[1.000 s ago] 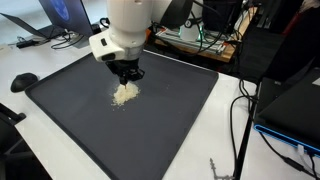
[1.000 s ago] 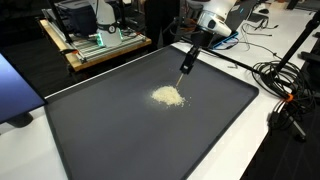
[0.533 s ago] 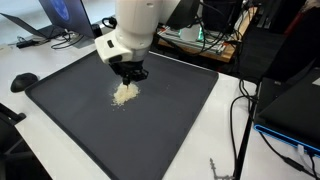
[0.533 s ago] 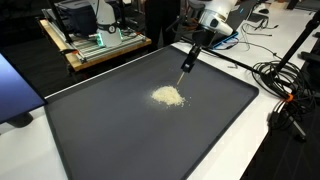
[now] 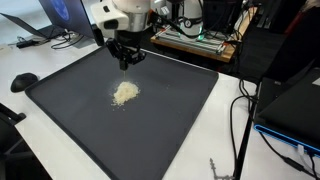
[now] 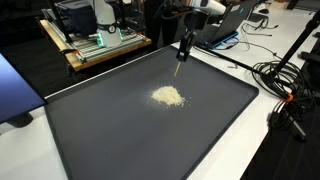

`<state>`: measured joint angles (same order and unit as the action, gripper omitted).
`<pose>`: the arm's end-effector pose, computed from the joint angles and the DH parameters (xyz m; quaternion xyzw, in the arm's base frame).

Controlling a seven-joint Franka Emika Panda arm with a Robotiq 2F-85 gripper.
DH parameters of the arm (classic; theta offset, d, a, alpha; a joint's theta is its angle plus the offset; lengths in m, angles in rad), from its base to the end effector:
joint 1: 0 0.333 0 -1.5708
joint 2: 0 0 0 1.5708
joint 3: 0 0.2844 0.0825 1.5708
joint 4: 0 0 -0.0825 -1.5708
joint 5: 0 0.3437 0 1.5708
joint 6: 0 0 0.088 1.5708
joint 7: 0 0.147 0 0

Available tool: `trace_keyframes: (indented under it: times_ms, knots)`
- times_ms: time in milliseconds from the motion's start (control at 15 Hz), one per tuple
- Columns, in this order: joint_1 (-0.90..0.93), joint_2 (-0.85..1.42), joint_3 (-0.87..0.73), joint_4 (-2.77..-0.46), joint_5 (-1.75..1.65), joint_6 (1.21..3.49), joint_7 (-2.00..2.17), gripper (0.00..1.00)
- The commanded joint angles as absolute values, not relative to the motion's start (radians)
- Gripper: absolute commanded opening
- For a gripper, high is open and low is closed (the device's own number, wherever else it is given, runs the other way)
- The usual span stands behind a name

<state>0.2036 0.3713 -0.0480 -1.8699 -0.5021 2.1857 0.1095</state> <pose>0.5837 0.0587 0.2751 0.9626 0.1724 0.0000 0.2092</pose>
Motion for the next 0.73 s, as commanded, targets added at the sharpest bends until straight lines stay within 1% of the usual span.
trace_keyframes:
  times_ms: [0,333,667]
  knots:
    - [0.151,0.206,-0.029,-2.025,-0.487,2.254,0.084,0.04]
    - [0.098,0.088,-0.016,-2.093,-0.428,2.286,0.019,0.04]
    - [0.066,0.015,-0.008,-2.145,-0.336,2.347,-0.079,0.04]
